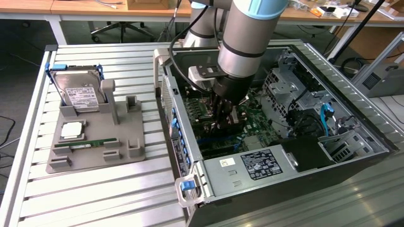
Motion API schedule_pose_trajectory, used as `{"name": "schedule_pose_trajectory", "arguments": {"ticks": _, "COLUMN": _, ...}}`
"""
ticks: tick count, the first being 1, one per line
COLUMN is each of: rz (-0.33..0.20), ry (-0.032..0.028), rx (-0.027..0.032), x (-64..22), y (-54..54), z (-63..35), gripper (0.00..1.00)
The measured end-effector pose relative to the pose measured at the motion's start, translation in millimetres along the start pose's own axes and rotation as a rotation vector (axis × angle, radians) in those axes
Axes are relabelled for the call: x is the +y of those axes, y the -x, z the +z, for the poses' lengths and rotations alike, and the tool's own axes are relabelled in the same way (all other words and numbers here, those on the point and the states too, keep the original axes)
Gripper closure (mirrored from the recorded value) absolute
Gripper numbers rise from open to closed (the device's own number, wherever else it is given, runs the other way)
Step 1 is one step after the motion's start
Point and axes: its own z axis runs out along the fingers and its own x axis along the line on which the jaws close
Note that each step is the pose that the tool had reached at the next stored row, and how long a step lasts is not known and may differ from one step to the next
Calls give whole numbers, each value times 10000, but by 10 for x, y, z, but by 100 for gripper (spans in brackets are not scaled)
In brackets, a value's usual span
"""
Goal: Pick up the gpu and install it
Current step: 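Insert the gpu into the slot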
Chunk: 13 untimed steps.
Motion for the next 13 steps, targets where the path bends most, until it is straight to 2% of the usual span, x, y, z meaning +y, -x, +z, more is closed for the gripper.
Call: {"name": "schedule_pose_trajectory", "arguments": {"ticks": 13, "rz": -58, "ry": -3, "rx": -1, "x": 0, "y": 1, "z": 25, "gripper": 73}}
